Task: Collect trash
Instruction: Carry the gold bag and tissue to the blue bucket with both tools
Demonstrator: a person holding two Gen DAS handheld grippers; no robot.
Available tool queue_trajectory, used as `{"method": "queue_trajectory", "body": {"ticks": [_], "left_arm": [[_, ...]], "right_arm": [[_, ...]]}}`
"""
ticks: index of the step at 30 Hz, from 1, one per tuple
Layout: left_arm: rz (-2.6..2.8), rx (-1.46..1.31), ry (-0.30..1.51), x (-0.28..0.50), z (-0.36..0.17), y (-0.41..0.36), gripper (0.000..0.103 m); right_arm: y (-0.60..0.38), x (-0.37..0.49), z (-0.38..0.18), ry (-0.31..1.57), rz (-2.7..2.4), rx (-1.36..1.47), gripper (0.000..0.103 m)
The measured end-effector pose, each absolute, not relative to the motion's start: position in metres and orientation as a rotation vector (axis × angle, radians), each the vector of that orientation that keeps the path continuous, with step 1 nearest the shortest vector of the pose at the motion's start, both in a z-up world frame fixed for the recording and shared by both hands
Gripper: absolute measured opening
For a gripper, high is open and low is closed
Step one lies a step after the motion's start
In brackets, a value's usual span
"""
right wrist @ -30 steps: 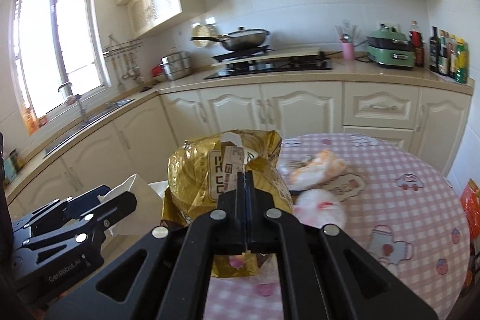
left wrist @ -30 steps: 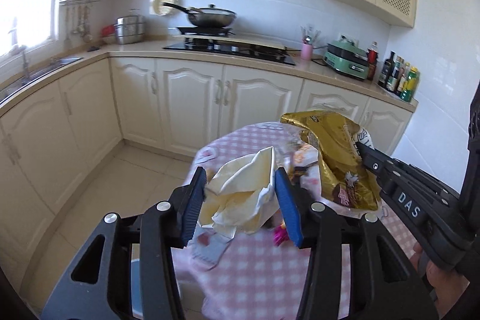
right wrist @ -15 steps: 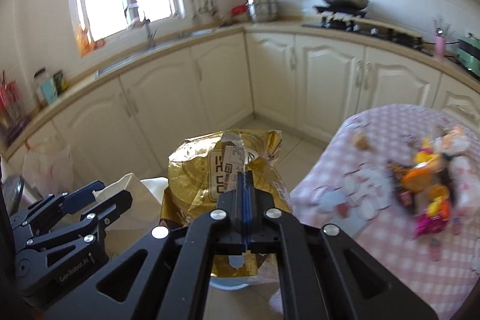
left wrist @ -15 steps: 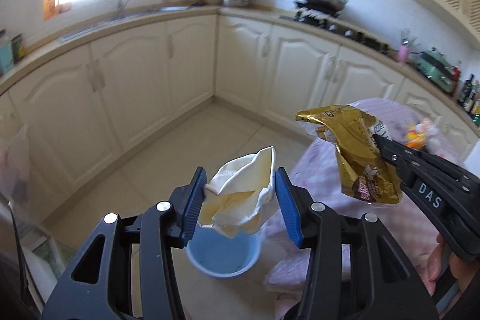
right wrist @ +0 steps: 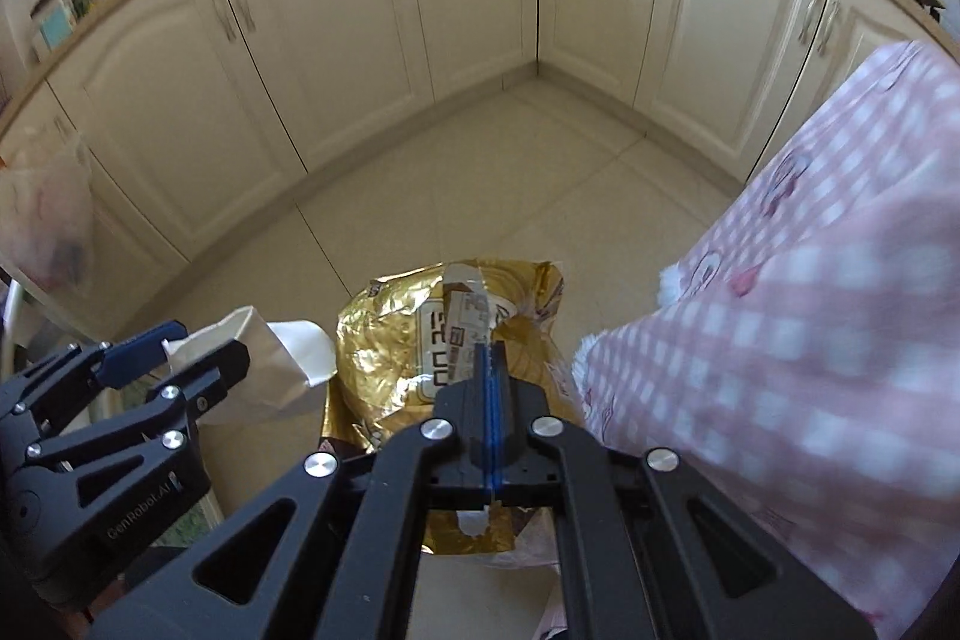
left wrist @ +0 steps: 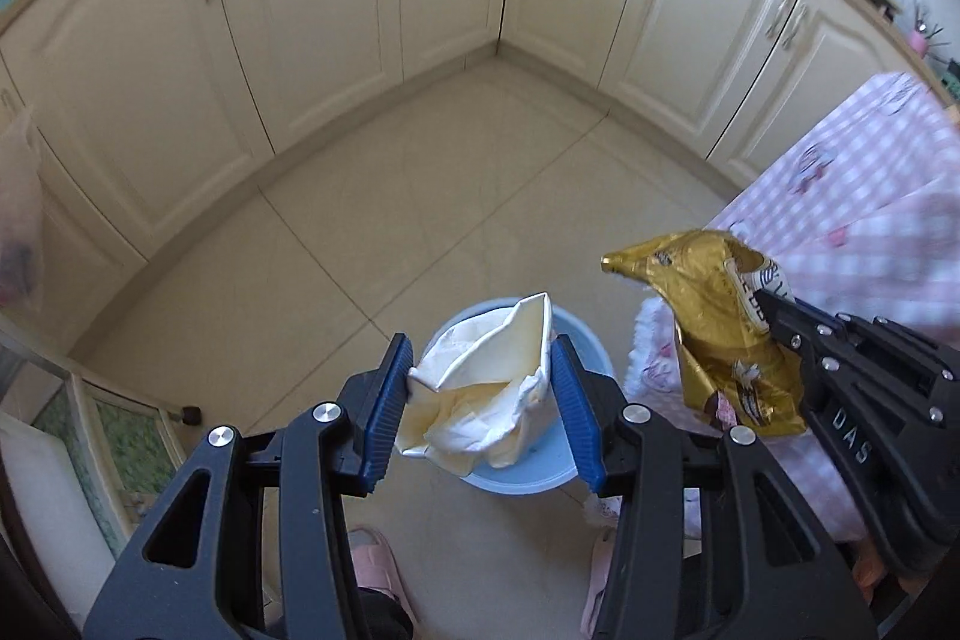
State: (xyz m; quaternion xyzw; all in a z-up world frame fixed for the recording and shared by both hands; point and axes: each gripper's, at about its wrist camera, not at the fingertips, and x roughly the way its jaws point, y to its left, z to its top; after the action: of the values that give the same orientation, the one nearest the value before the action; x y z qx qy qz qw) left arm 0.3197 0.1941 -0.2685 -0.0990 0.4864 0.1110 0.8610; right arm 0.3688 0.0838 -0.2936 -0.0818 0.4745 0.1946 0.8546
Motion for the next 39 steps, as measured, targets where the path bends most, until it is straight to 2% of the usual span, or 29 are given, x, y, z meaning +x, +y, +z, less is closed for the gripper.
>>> {"method": "queue_trajectory", "body": {"ticks": [7,15,16,18,20,39], "left_arm": [[0.214,-0.228,1.123,0.355,-0.331,0.200,0.047],[0.183,-0.229,1.218,0.378,-0.377,0.211,0.057],[0.186,-0.238,1.222,0.379,-0.380,0.213,0.059],[0.187,-0.250,1.226,0.381,-0.382,0.213,0.070],[0.191,-0.244,1.223,0.383,-0.382,0.212,0.074],[0.255,-0.272,1.191,0.366,-0.371,0.228,0.075]], "right_arm": [[0.093,0.392,-0.356,1.074,0.382,-0.230,0.001],[0.102,0.408,-0.397,1.135,0.369,-0.262,0.001],[0.100,0.411,-0.401,1.141,0.368,-0.264,0.001],[0.101,0.412,-0.405,1.151,0.368,-0.262,0.001],[0.098,0.414,-0.407,1.156,0.367,-0.259,0.001],[0.110,0.426,-0.424,1.215,0.437,-0.167,0.002]]}}
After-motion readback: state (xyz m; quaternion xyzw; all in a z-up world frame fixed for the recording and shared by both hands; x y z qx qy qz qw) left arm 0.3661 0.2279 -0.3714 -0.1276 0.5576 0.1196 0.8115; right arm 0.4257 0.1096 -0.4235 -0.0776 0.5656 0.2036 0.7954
